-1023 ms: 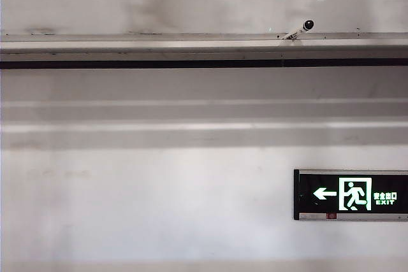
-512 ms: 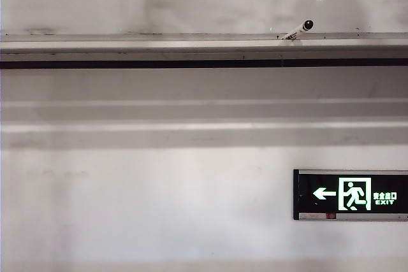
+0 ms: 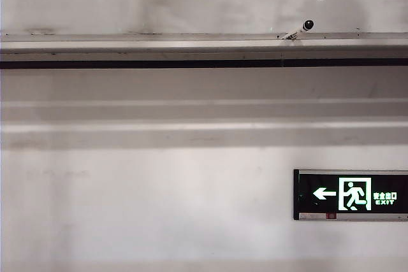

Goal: Take a marker from the whiteboard tray, write "Hi!" on the whiteboard, and then put the marker back vertically into the whiteboard tray.

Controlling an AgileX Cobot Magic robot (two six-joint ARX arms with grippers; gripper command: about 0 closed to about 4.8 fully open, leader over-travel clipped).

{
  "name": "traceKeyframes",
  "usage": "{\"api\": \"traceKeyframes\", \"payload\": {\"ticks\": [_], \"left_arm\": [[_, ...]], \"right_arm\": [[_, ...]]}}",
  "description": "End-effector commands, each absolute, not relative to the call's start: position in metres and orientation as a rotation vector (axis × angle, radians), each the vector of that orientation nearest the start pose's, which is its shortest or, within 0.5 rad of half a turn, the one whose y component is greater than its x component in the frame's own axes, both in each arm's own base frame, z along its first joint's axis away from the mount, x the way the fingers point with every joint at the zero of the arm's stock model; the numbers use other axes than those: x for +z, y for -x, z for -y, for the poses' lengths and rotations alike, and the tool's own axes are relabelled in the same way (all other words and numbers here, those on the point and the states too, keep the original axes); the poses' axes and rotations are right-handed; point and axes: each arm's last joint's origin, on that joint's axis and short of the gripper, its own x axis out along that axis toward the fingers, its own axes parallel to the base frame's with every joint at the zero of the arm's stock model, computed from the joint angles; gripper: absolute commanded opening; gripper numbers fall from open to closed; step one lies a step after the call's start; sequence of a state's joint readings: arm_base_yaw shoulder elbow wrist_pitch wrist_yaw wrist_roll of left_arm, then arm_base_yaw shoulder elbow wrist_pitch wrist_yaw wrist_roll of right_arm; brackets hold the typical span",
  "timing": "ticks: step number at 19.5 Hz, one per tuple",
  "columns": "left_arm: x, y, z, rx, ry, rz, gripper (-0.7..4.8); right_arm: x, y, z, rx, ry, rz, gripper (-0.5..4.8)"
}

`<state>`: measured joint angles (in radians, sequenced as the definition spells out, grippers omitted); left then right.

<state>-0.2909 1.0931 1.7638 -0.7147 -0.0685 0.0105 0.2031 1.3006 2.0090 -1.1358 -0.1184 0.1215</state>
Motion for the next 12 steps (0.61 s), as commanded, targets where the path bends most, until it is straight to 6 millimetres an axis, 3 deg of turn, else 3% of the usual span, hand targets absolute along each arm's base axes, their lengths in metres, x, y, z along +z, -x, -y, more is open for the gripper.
{"api": "traceKeyframes", "payload": {"ticks": [1, 5, 6, 8, 9, 12], "left_arm": [[0.539, -0.143, 0.041, -0.219, -0.018, 0.010, -0.06], [0.543, -0.143, 0.041, -0.228, -0.010, 0.053, -0.05], [0.543, -0.143, 0.041, -0.228, -0.010, 0.051, -0.06], [0.542, -0.143, 0.041, -0.241, -0.011, 0.050, -0.05], [0.543, -0.143, 0.042, -0.255, -0.011, 0.051, -0.05], [0.542, -0.143, 0.042, -0.269, -0.011, 0.051, -0.06]], "right_arm": [[0.520, -0.192, -0.044, 0.319, -0.037, -0.447, -0.01], [0.515, -0.221, -0.050, 0.328, -0.036, -0.427, 0.02], [0.512, -0.231, -0.052, 0.332, -0.048, -0.437, 0.83], [0.502, -0.248, -0.056, 0.338, -0.066, -0.485, 4.40], [0.496, -0.256, -0.058, 0.335, -0.066, -0.507, 4.79], [0.481, -0.273, -0.061, 0.332, -0.087, -0.505, 4.79]]}}
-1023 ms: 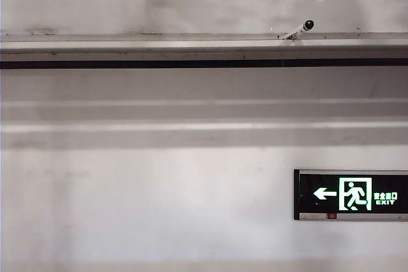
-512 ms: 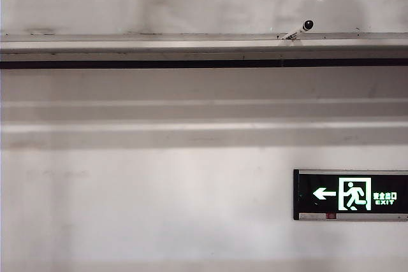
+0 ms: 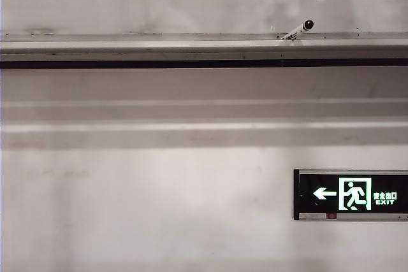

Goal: Take a marker from the whiteboard tray, write "Hi!" on the whiteboard, and then put the marker back vertically into the whiteboard tray.

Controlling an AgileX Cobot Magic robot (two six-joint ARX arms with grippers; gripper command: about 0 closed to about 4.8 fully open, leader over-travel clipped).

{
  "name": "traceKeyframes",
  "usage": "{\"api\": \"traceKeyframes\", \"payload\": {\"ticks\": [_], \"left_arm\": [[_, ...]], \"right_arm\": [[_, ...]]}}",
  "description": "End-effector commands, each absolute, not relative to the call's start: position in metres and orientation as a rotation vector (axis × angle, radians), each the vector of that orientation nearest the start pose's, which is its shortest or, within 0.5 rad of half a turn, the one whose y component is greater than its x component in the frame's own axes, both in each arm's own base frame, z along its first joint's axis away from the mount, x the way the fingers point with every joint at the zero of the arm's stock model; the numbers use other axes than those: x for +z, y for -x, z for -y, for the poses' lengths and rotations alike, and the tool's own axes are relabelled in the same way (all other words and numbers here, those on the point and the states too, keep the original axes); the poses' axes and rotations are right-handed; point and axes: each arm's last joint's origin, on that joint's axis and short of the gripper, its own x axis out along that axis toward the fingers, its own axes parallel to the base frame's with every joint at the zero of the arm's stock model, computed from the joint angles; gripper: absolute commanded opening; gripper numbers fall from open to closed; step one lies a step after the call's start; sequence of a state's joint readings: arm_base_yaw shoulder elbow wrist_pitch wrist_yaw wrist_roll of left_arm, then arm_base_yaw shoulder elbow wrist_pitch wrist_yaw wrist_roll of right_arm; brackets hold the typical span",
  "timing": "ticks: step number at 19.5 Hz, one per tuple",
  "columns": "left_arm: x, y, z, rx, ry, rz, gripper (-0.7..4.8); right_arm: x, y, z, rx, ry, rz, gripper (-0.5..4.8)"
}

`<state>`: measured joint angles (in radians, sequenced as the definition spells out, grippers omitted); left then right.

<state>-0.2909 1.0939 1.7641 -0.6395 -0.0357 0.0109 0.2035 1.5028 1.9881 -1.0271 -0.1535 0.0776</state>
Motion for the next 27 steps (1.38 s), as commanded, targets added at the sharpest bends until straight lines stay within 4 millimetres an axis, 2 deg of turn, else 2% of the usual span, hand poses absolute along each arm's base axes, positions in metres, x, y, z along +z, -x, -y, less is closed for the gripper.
{"api": "traceKeyframes", "payload": {"ticks": [1, 5, 11, 18, 27], "left_arm": [[0.542, -0.143, 0.042, -0.269, -0.011, 0.050, -0.05], [0.542, -0.143, 0.042, -0.269, -0.011, 0.049, -0.06], [0.542, -0.143, 0.042, -0.270, -0.012, 0.046, -0.05], [0.542, -0.143, 0.042, -0.270, -0.012, 0.043, -0.05], [0.540, -0.143, 0.042, -0.270, -0.015, 0.025, -0.05]], "right_arm": [[0.477, -0.275, -0.062, 0.338, -0.091, -0.481, 4.79], [0.458, -0.279, -0.064, 0.389, -0.098, -0.356, 4.79], [0.409, -0.293, -0.073, 0.412, -0.095, -0.294, 4.79], [0.359, -0.308, -0.078, 0.429, -0.099, -0.094, 4.79], [0.338, -0.326, -0.082, 0.426, -0.098, -0.099, 4.79]]}}
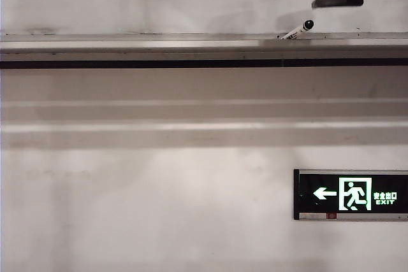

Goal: Take a marker from the whiteboard tray, write "Hi!" on the whiteboard, and then put the marker back vertically into the whiteboard tray.

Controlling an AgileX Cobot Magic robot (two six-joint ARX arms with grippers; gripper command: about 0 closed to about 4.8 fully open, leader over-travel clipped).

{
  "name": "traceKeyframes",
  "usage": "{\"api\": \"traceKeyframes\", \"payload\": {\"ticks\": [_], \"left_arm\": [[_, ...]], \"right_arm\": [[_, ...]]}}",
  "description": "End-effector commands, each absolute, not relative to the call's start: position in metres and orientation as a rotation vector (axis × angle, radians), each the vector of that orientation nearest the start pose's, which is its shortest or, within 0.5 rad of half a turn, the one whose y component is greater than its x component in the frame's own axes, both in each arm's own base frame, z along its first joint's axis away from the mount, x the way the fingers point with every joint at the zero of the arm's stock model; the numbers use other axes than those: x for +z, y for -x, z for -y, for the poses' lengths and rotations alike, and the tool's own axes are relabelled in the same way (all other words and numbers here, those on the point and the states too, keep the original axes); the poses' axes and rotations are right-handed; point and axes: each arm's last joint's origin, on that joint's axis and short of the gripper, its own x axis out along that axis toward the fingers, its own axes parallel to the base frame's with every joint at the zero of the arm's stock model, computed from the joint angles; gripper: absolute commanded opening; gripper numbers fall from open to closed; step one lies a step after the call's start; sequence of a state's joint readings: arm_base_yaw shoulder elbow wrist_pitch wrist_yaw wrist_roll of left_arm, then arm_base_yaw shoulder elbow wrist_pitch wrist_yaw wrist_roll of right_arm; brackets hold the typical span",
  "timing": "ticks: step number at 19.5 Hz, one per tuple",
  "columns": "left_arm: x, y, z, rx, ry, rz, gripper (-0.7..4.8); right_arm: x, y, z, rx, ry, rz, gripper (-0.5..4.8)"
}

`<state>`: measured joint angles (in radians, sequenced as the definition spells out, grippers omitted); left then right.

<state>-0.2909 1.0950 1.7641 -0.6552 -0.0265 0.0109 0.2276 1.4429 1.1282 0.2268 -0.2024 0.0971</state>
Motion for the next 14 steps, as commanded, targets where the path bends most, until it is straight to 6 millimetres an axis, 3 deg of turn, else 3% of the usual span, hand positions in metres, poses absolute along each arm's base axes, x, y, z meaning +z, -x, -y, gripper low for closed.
{"api": "traceKeyframes", "payload": {"ticks": [1, 12, 14], "left_arm": [[0.540, -0.143, 0.042, -0.271, -0.015, 0.025, -0.05], [0.540, -0.143, 0.042, -0.273, -0.015, 0.025, -0.05], [0.540, -0.143, 0.042, -0.273, -0.015, 0.025, -0.06]], "right_arm": [[0.336, -0.328, -0.082, 0.424, -0.098, -0.103, 4.79], [0.316, -0.346, -0.084, 0.357, -0.095, -0.126, 4.79], [0.315, -0.347, -0.084, 0.330, -0.093, -0.128, 3.90]]}}
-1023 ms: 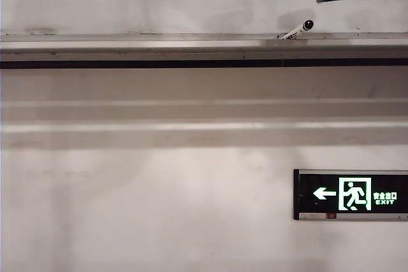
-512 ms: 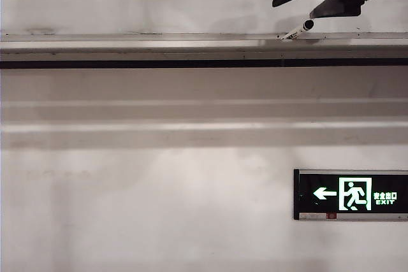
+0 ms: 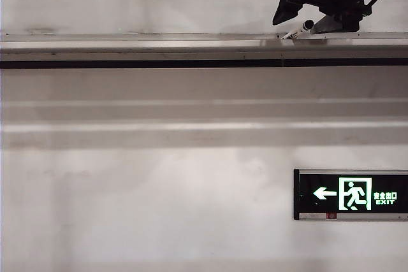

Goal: Take a marker from the whiteboard tray, write "Hi!" on the whiteboard, and then put the marker back vertically into the whiteboard tray.

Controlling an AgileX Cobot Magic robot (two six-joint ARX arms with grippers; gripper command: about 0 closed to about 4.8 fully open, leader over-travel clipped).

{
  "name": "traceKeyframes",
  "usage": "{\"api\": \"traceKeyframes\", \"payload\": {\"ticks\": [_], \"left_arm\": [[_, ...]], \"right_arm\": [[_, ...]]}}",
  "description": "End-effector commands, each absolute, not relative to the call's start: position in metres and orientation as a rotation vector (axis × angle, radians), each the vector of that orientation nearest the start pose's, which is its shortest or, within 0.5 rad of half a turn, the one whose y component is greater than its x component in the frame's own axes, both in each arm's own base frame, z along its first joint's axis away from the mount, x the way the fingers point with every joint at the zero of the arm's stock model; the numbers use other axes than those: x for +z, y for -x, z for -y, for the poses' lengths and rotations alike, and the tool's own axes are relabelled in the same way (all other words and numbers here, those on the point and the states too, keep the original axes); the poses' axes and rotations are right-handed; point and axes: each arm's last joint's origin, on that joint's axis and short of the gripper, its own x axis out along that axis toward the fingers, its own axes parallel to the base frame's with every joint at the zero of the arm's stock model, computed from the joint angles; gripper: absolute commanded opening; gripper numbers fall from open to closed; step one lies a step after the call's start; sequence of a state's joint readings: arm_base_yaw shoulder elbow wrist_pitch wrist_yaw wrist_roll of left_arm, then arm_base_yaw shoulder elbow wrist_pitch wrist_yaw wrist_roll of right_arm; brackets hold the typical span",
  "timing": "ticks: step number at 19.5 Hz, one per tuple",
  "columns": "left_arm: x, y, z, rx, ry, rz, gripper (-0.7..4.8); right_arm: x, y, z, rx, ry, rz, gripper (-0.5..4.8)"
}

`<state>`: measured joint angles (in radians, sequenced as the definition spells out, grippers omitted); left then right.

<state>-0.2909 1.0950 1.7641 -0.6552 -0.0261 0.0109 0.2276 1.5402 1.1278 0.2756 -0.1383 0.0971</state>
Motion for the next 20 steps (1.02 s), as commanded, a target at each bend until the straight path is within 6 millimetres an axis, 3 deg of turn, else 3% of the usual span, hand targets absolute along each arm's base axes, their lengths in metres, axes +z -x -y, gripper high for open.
{"api": "traceKeyframes", "payload": {"ticks": [1, 2, 8, 11, 15, 20], "left_arm": [[0.5399, -0.1432, 0.0424, -0.273, -0.015, 0.025, -0.05], [0.5399, -0.1432, 0.0424, -0.273, -0.015, 0.025, -0.06], [0.5400, -0.1432, 0.0424, -0.273, -0.015, 0.026, -0.05], [0.5399, -0.1432, 0.0424, -0.273, -0.015, 0.025, -0.05], [0.5399, -0.1432, 0.0424, -0.273, -0.015, 0.025, -0.06], [0.5399, -0.1432, 0.0424, -0.273, -0.015, 0.025, -0.06]], "right_arm": [[0.3139, -0.3470, -0.0839, 0.328, -0.093, -0.131, 3.10], [0.3123, -0.3481, -0.0842, 0.328, -0.093, -0.135, 2.77], [0.3040, -0.3530, -0.0853, 0.326, -0.091, -0.160, 2.68], [0.3041, -0.3531, -0.0849, 0.322, -0.090, -0.159, 1.45], [0.3047, -0.3531, -0.0849, 0.322, -0.091, -0.158, 0.50], [0.3047, -0.3525, -0.0849, 0.324, -0.090, -0.163, 0.48]]}}
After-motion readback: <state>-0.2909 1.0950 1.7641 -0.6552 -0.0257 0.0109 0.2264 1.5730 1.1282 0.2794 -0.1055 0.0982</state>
